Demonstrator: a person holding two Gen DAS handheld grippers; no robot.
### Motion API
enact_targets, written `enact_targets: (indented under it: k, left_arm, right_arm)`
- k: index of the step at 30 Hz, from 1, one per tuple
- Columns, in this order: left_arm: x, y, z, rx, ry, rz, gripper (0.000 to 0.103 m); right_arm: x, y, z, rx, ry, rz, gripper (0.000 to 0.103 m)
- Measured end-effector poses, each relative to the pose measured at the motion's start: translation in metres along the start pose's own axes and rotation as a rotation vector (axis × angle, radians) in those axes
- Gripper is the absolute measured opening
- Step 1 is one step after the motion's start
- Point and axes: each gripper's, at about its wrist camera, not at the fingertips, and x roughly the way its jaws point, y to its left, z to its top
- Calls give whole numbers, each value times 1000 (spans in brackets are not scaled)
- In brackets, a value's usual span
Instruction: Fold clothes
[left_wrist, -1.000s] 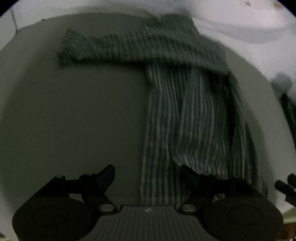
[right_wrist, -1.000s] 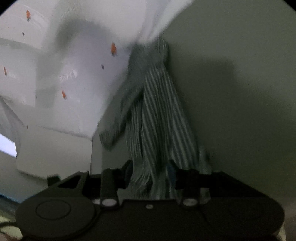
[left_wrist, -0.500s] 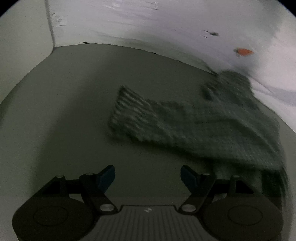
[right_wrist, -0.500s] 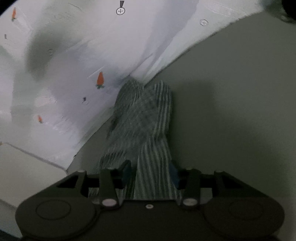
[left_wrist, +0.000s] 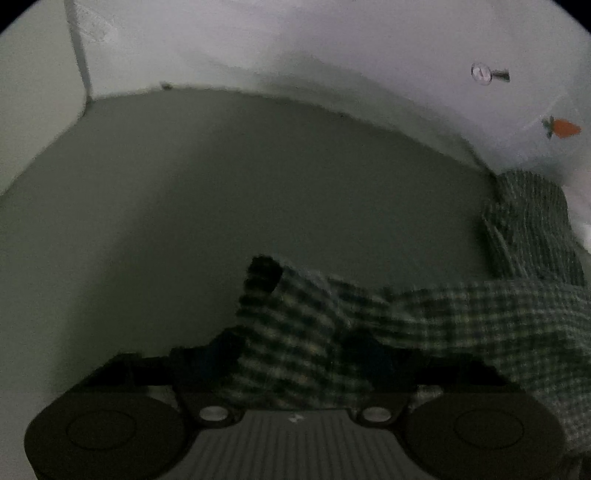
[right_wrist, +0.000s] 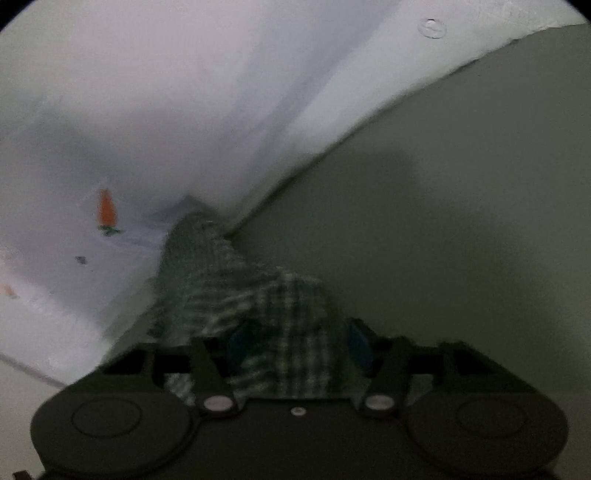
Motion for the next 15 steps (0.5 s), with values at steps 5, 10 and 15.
enact_targets:
  k: [5,10,15]
  left_arm:
    - [-29,6,2,-80,-96,-38,5]
    - [-109,8,12,-76,-291,-33,5]
    - [-130,23,7,-66,-335,14,5]
  right_arm:
    - [-23,21,3,-64,-103,34,3]
    - [-47,58,14,-149,-185,116,3]
    - [-16,87,4,-274,-136,67,3]
